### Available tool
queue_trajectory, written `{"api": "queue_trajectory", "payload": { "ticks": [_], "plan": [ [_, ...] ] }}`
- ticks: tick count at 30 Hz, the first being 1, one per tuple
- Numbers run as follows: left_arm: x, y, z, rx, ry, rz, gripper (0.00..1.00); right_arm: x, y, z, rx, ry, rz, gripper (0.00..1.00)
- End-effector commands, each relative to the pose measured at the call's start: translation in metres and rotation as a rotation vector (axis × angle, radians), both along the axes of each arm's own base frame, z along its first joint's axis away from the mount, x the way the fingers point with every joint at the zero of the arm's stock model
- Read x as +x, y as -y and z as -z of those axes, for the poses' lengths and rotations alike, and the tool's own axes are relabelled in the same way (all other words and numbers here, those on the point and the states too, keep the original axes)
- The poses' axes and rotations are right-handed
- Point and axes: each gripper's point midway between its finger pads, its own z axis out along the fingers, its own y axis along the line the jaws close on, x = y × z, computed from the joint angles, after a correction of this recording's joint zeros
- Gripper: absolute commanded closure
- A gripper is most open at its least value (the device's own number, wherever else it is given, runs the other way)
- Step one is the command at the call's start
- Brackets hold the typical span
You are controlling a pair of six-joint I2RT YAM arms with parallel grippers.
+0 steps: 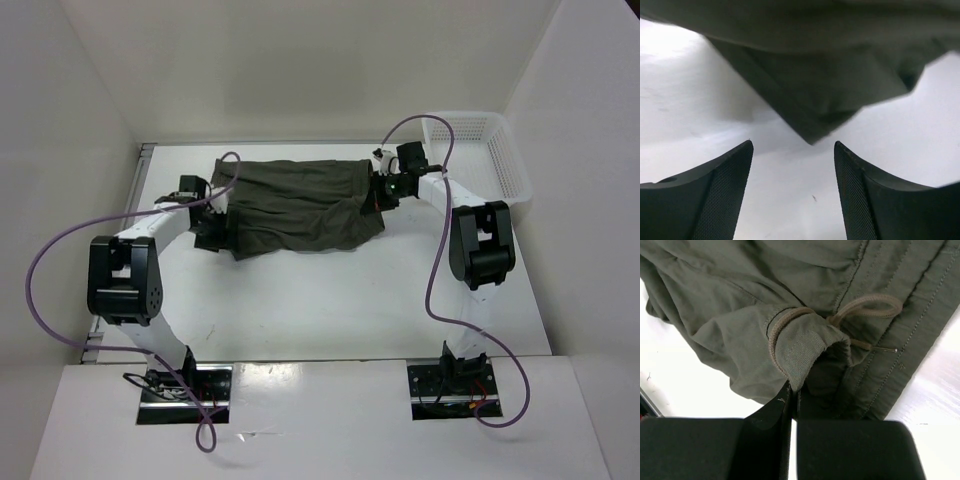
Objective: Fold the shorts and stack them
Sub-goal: Flatten the shorts out
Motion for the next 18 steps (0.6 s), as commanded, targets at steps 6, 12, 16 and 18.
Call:
{"api": "queue_trajectory", "payload": {
  "ticks": [6, 12, 16, 18],
  "plan": [
    [-0.009, 0.039, 0.02, -0.083, -0.051, 0.106, 0.18, 0.022, 0.003, -0.012, 0.004, 0.079, 0.017, 1.0],
    [0.005, 0.051, 0.033, -0.118, -0.052, 0.133, 0.45, 0.023, 0.008, -0.014, -0.029, 0.098, 0.02, 1.0],
    [0.008, 0.053, 0.033, -0.128, -0.052, 0.137, 0.95, 0.027, 0.01, -0.011, -0.048, 0.104, 0.025, 1.0],
    [0.003, 0.051, 0.03, -0.119, -0.073, 0.132, 1.0, 0.028, 0.012, -0.01, -0.059, 0.111, 0.025, 1.0]
  ]
}}
